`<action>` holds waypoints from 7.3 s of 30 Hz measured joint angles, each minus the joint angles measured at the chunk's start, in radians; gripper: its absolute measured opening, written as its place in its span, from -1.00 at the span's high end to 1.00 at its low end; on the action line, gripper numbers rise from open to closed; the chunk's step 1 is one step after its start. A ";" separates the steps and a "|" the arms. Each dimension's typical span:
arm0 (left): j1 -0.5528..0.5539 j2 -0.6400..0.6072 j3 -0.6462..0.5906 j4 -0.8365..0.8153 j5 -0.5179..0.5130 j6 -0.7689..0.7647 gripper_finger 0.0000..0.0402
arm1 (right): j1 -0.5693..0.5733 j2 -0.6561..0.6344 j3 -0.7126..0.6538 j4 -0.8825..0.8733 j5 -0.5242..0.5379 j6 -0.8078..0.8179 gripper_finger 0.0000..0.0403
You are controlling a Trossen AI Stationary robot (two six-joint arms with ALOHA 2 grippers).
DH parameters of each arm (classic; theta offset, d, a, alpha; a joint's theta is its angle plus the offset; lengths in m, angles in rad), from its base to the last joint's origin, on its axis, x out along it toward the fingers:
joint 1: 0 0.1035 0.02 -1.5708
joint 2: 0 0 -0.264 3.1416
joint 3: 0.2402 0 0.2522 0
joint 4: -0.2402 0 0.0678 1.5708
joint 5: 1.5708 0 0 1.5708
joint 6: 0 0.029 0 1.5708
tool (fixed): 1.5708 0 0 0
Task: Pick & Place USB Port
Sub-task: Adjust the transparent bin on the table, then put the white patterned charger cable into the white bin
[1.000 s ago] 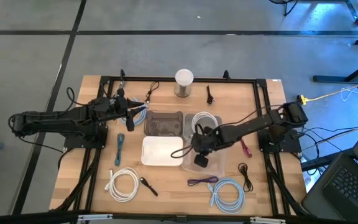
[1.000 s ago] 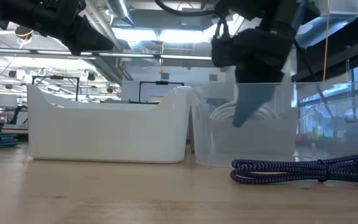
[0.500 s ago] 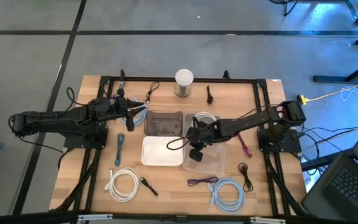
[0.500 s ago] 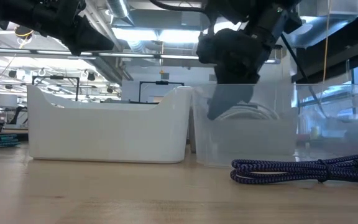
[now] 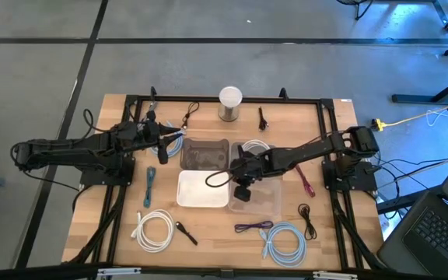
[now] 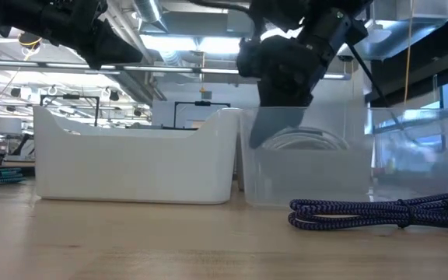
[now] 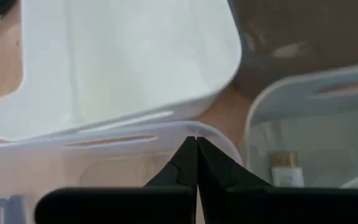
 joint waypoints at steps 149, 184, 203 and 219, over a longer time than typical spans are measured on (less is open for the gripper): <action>0.762 1.191 0.613 -0.941 -0.280 -0.332 0.33 | -0.016 -0.557 0.224 -1.130 0.615 0.222 0.72; 0.838 1.279 0.723 -0.892 -0.173 -0.299 0.44 | -0.016 -0.557 0.224 -1.122 0.640 0.231 0.73; 0.798 1.452 0.860 -1.023 -0.263 -0.248 0.93 | -0.016 -0.557 0.224 -1.129 0.632 0.226 0.73; 0.646 0.949 0.860 -0.898 0.132 -0.161 0.95 | -0.016 -0.557 0.224 -1.126 0.660 0.226 0.73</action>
